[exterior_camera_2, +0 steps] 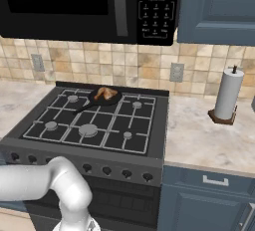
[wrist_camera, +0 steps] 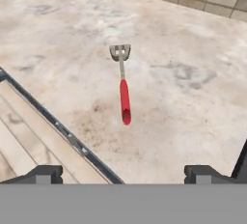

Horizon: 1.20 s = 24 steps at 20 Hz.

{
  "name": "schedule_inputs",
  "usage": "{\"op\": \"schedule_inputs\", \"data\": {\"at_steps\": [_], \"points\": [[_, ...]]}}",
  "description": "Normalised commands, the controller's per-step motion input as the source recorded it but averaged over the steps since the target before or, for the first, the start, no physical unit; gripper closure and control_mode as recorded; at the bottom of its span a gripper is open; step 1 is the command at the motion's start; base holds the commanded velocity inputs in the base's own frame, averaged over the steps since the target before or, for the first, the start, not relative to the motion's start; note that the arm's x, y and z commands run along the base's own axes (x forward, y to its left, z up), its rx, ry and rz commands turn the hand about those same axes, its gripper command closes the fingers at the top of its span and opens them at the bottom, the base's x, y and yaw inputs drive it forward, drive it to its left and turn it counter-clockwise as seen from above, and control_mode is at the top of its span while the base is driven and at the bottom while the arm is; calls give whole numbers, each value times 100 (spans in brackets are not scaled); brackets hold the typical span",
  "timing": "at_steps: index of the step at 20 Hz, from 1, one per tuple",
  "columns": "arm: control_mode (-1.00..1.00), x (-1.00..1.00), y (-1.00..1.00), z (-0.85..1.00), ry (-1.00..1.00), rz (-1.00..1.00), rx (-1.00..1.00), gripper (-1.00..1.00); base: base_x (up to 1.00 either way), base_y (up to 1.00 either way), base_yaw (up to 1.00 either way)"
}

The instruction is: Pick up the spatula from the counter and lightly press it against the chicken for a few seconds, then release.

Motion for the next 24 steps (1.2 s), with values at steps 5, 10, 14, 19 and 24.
{"op": "schedule_inputs", "data": {"at_steps": [5, 10, 14, 19, 24], "points": [[-100, 16, 15, -14, 0, 0, 0, -100, 0, 0, 0], [-100, 15, 11, -11, 0, 1, 0, -100, 0, 0, 0], [-100, 15, 12, -13, 0, 1, 0, -100, 0, 0, 0], [-100, 18, 14, -14, 1, 1, 0, -100, 0, 0, 0], [-100, 21, 17, -13, 2, 0, 0, -100, 0, 0, 0]]}}
